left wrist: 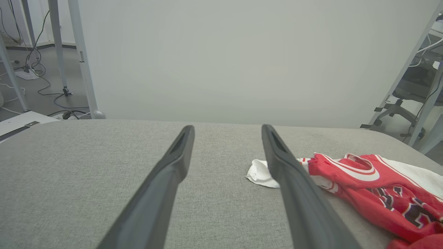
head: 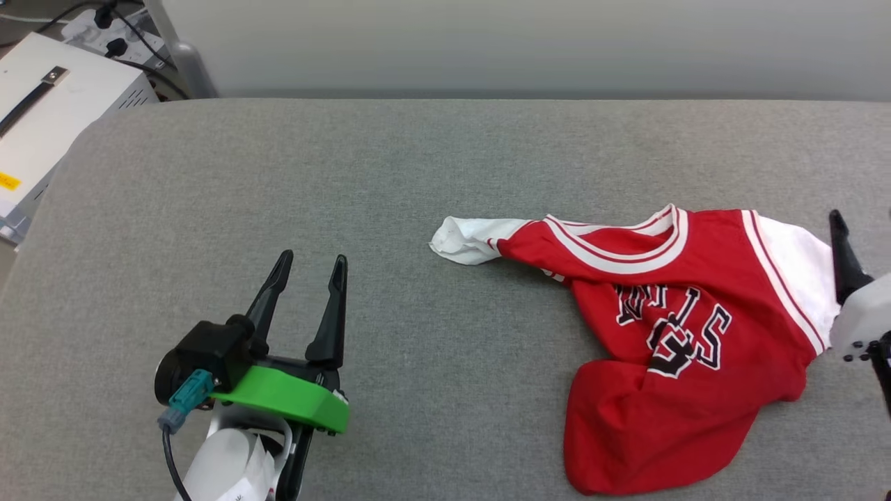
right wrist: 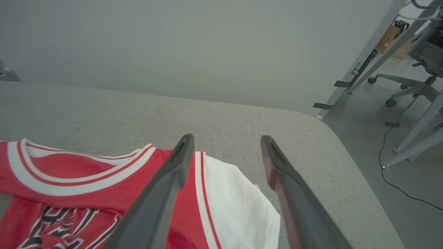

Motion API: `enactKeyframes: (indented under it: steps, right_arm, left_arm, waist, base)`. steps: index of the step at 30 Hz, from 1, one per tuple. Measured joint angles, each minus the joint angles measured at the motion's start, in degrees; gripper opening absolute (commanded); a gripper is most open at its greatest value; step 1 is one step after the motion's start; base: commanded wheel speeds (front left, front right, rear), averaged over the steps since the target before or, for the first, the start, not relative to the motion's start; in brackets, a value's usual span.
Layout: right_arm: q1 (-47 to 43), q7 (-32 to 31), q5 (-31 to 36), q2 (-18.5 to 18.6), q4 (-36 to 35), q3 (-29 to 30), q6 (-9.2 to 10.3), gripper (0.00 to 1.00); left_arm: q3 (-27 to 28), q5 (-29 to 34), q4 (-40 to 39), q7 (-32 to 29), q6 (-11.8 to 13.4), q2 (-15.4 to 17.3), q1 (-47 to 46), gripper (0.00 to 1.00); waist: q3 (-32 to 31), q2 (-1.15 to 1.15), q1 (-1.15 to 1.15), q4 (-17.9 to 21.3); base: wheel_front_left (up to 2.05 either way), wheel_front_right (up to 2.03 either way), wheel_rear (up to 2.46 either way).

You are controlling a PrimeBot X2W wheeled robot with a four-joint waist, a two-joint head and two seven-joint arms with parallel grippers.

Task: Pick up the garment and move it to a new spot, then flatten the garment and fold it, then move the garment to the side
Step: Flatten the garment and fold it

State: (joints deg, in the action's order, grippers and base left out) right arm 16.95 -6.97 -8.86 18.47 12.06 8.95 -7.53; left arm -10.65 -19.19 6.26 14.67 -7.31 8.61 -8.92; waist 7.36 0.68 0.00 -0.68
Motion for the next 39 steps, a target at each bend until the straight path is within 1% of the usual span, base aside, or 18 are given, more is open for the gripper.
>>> enactKeyframes:
  steps: [2, 6, 10, 13, 16, 18, 19, 22, 23, 25, 26, 28, 30, 32, 39]
  right_arm:
    - [-1.76, 3.26, -0.74, -1.24, -2.96, -1.33, 0.00, 1.00]
    - [-5.08, 9.69, -1.56, -5.42, -8.29, -1.86, 0.00, 1.00]
    - [-8.73, 14.40, -1.41, -8.98, -11.50, -2.41, 0.00, 1.00]
    - [-10.33, 16.13, -1.37, -10.93, -12.48, -2.79, 0.00, 1.00]
    - [-10.79, 16.91, -1.34, -11.32, -12.79, -3.34, 0.00, 1.00]
    - [-10.83, 17.17, -1.26, -11.47, -13.41, -3.52, 0.00, 1.00]
    - [-10.84, 17.34, -1.11, -11.59, -13.62, -3.49, 0.00, 1.00]
    - [-10.84, 17.40, -0.89, -12.02, -14.08, -3.21, 0.00, 1.00]
    - [-10.88, 17.41, -0.63, -12.59, -14.93, -2.31, 0.00, 1.00]
    - [-10.89, 17.49, -0.35, -12.69, -15.17, -2.32, 0.00, 1.00]
    - [-10.90, 17.50, -0.27, -12.74, -15.29, -2.43, 0.00, 1.00]
    - [-10.89, 17.52, -0.18, -12.98, -15.56, -2.77, 0.00, 1.00]
    - [-10.89, 17.68, -0.21, -13.34, -15.74, -2.92, 0.00, 1.00]
    - [-10.89, 17.95, -0.23, -13.69, -15.78, -2.81, 0.00, 1.00]
    - [-10.74, 18.94, -0.23, -14.35, -14.86, -2.59, 0.00, 1.00]
  left_arm:
    - [0.18, -0.03, -0.30, 0.00, 0.00, -0.18, 0.86, 1.00]
    - [0.02, -0.03, -0.63, 0.00, 0.00, -0.56, 1.98, 1.00]
    - [-0.79, -0.05, -0.60, 0.00, 0.00, -0.81, 2.47, 1.00]
    - [-1.89, -0.43, -0.62, 0.00, 0.00, -0.78, 2.40, 1.00]
    - [-3.66, -0.65, 0.69, -0.01, 0.00, -0.15, 1.58, 1.00]
    - [-5.14, -1.92, 2.75, -0.10, 0.00, 0.26, -0.25, 1.00]
    - [-5.93, -2.01, 4.33, -1.11, 0.00, 0.70, -1.94, 1.00]
    - [-7.31, -2.22, 8.47, -6.88, 0.00, 1.32, -7.98, 1.00]
    - [-9.01, -2.24, 12.62, -14.80, 0.00, 1.41, -14.09, 1.00]
    - [-9.88, -2.23, 15.66, -20.22, 0.01, 1.44, -17.80, 1.00]
    - [-9.87, -2.24, 16.78, -21.86, 0.09, 1.43, -19.13, 1.00]
    - [-9.68, -2.21, 19.36, -25.05, 1.23, 1.44, -22.56, 1.00]
    - [-10.05, -2.05, 21.89, -28.81, 1.52, 1.83, -25.38, 1.00]
    - [-10.49, -1.70, 23.80, -31.33, 1.85, 2.29, -27.80, 1.00]
    - [-11.73, -0.41, 28.08, -34.50, 2.09, 3.09, -33.14, 1.00]
  waist:
    - [-0.58, 0.00, 0.00, 0.85]
    - [-1.39, 0.00, 0.00, 2.13]
    - [-1.39, 0.00, 0.00, 2.87]
    - [-0.80, 0.00, 0.00, 3.27]
    - [0.18, 0.00, 0.00, 3.71]
    - [1.00, 0.00, 0.00, 4.00]
    - [1.50, 0.00, 0.00, 4.16]
    - [2.91, 0.00, 0.00, 4.69]
    - [4.38, 0.00, 0.00, 5.29]
    - [5.44, 0.00, 0.00, 5.83]
    - [5.86, 0.00, 0.00, 6.07]
    - [6.97, 0.00, 0.00, 6.71]
    - [7.98, 0.00, 0.00, 7.32]
    - [9.11, 0.00, 0.00, 8.04]
    - [12.28, 0.00, 0.01, 10.28]
  base:
    - [0.00, 0.00, 0.00]
    - [0.00, 0.00, 0.00]
    - [0.00, 0.00, 0.00]
    - [0.00, 0.00, 0.00]
    - [0.00, 0.00, 0.00]
    - [0.00, 0.00, 0.00]
    - [0.00, 0.00, 0.00]
    - [0.00, 0.00, 0.00]
    - [0.00, 0.00, 0.00]
    - [0.00, 0.00, 0.00]
    - [0.00, 0.00, 0.00]
    - [0.00, 0.00, 0.00]
    - [0.00, 0.00, 0.00]
    - [0.00, 0.00, 0.00]
    - [0.00, 0.00, 0.00]
